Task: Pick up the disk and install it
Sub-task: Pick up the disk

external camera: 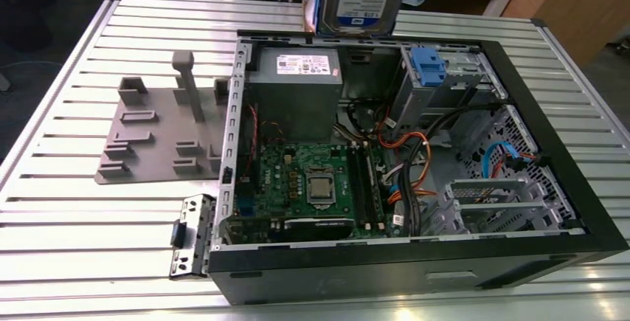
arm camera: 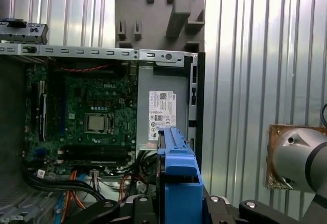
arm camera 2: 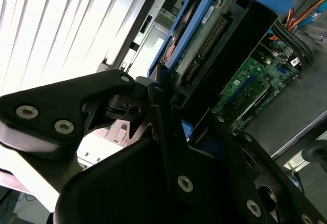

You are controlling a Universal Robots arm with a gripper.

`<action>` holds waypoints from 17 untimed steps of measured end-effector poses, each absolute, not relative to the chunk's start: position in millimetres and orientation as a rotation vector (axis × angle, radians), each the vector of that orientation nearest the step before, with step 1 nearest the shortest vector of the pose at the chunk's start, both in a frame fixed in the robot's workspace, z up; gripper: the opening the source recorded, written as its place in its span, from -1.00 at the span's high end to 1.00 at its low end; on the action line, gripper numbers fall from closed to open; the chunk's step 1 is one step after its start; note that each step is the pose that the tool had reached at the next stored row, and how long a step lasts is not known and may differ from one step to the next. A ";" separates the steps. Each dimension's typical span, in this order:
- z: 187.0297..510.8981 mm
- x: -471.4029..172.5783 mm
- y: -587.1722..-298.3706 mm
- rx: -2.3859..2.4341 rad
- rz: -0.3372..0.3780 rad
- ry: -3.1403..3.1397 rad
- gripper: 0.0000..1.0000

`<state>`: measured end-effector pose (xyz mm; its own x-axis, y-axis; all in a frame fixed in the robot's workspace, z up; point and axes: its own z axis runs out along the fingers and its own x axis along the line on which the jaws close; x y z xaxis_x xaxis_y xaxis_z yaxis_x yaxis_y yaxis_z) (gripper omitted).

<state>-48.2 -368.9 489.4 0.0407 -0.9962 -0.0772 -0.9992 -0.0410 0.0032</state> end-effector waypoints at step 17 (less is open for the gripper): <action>488.7 -48.2 -383.9 -2.229 0.089 2.139 0.27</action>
<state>-48.2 -383.9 488.7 0.0407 -0.9962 -0.0772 -0.9992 -0.0411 0.0031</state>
